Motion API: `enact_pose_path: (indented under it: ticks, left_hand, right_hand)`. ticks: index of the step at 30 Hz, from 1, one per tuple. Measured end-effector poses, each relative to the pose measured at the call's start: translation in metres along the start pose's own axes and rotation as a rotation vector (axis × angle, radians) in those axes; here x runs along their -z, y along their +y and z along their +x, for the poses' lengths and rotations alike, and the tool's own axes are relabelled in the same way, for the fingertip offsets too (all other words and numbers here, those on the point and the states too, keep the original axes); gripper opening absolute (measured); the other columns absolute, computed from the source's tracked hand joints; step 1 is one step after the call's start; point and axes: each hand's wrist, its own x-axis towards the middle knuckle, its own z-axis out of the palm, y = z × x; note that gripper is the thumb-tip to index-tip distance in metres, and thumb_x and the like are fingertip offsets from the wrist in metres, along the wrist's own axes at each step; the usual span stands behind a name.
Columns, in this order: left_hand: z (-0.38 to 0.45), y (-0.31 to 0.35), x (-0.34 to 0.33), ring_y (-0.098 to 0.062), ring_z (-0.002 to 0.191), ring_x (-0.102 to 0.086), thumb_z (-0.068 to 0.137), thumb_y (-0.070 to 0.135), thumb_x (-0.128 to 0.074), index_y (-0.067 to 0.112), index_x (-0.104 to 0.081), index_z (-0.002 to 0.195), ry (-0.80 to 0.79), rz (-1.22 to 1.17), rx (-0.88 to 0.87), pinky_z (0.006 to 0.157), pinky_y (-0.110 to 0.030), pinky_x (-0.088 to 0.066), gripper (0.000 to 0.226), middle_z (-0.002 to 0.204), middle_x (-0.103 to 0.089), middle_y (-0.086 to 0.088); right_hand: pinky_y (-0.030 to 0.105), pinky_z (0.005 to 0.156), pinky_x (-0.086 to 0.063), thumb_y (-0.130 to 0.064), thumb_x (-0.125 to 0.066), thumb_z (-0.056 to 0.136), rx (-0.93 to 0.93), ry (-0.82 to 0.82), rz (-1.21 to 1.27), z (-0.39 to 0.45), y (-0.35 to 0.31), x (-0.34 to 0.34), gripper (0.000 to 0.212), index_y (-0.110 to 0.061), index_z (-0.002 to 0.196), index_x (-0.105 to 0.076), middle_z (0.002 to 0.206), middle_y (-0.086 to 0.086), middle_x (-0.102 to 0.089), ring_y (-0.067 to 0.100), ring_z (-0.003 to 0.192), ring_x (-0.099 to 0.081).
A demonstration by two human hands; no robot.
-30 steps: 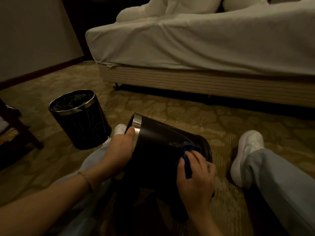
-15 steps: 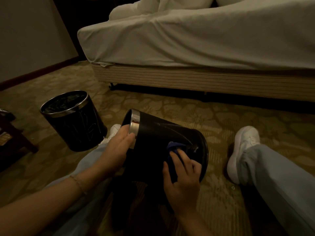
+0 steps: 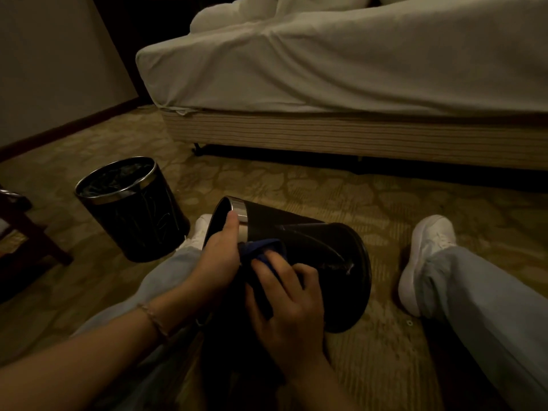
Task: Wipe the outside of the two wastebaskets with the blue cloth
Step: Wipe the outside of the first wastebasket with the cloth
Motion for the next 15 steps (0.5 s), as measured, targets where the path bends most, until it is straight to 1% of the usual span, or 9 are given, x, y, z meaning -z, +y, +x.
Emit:
enact_pose_path:
  ticks: [2, 3, 5, 6, 7, 8, 10, 13, 15]
  left_hand:
    - [0.003, -0.001, 0.005, -0.025, 0.088, -0.065, 0.100, 0.052, -0.029, 0.015, -0.066, 0.091, -0.005, 0.070, -0.016, 0.085, -0.039, -0.050, 0.053, 0.087, -0.070, -0.009]
    - [0.006, -0.003, 0.010, -0.027, 0.095, -0.064, 0.097, 0.059, -0.030, 0.016, -0.066, 0.097, 0.008, 0.113, -0.034, 0.092, -0.044, -0.048, 0.056, 0.094, -0.069, -0.010]
    - [0.024, -0.019, 0.021, -0.031, 0.109, -0.059, 0.074, 0.088, -0.031, 0.028, -0.063, 0.107, 0.064, 0.187, -0.006, 0.098, -0.052, -0.045, 0.076, 0.104, -0.067, -0.008]
    - [0.031, -0.027, 0.026, -0.032, 0.112, -0.058, 0.060, 0.097, -0.031, 0.034, -0.061, 0.109, 0.087, 0.178, 0.026, 0.098, -0.055, -0.045, 0.085, 0.107, -0.067, -0.008]
    - [0.030, -0.025, 0.026, -0.031, 0.110, -0.059, 0.057, 0.097, -0.033, 0.034, -0.061, 0.108, 0.088, 0.142, 0.054, 0.096, -0.055, -0.047, 0.086, 0.108, -0.067, -0.008]
    - [0.022, -0.019, 0.023, -0.030, 0.105, -0.061, 0.069, 0.090, -0.035, 0.030, -0.062, 0.106, 0.081, 0.092, 0.064, 0.094, -0.051, -0.049, 0.076, 0.105, -0.068, -0.010]
    - [0.002, 0.000, 0.014, -0.028, 0.096, -0.064, 0.096, 0.060, -0.033, 0.020, -0.064, 0.093, 0.037, 0.028, 0.051, 0.093, -0.046, -0.050, 0.051, 0.094, -0.068, -0.010]
    - [-0.005, 0.002, 0.010, -0.030, 0.095, -0.064, 0.102, 0.047, -0.031, 0.018, -0.065, 0.086, 0.042, 0.088, 0.004, 0.095, -0.048, -0.049, 0.048, 0.090, -0.069, -0.011]
    - [-0.005, 0.000, 0.010, -0.034, 0.092, -0.065, 0.103, 0.037, -0.033, 0.010, -0.066, 0.099, 0.039, 0.136, -0.065, 0.083, -0.040, -0.050, 0.043, 0.092, -0.070, -0.016]
  right_hand:
    - [0.034, 0.078, -0.048, -0.041, -0.051, 0.098, -0.067, 0.045, -0.006, -0.001, 0.022, 0.004, 0.035, -0.022, 0.122, -0.067, 0.128, -0.002, -0.064, 0.024, 0.097, -0.054]
    - [0.033, 0.079, -0.047, -0.040, -0.054, 0.096, -0.116, 0.065, -0.007, -0.002, 0.037, 0.007, 0.033, -0.021, 0.120, -0.069, 0.127, -0.003, -0.065, 0.024, 0.096, -0.054]
    - [0.026, 0.084, -0.044, -0.038, -0.057, 0.094, -0.219, 0.073, -0.024, -0.008, 0.069, 0.012, 0.032, -0.019, 0.117, -0.070, 0.124, -0.003, -0.066, 0.024, 0.096, -0.055]
    - [0.021, 0.089, -0.039, -0.038, -0.056, 0.094, -0.262, 0.065, -0.047, -0.011, 0.083, 0.013, 0.033, -0.018, 0.116, -0.071, 0.124, -0.002, -0.067, 0.026, 0.097, -0.057]
    - [0.015, 0.094, -0.032, -0.039, -0.053, 0.094, -0.300, 0.056, -0.072, -0.013, 0.094, 0.015, 0.035, -0.017, 0.115, -0.071, 0.124, -0.001, -0.067, 0.029, 0.098, -0.059]
    - [0.010, 0.097, -0.025, -0.039, -0.051, 0.094, -0.340, 0.050, -0.086, -0.015, 0.102, 0.015, 0.037, -0.016, 0.115, -0.071, 0.123, 0.000, -0.067, 0.031, 0.100, -0.061]
    - [0.006, 0.097, -0.020, -0.040, -0.050, 0.093, -0.417, 0.059, -0.079, -0.013, 0.102, 0.015, 0.039, -0.015, 0.114, -0.071, 0.122, 0.000, -0.067, 0.033, 0.101, -0.062]
    - [0.014, 0.090, -0.032, -0.039, -0.054, 0.092, -0.343, 0.063, -0.036, -0.004, 0.062, 0.013, 0.033, -0.019, 0.113, -0.071, 0.120, -0.003, -0.067, 0.026, 0.098, -0.059]
    - [0.024, 0.083, -0.042, -0.039, -0.057, 0.091, -0.161, 0.010, 0.032, 0.001, 0.019, 0.008, 0.031, -0.024, 0.115, -0.069, 0.121, -0.005, -0.065, 0.020, 0.098, -0.053]
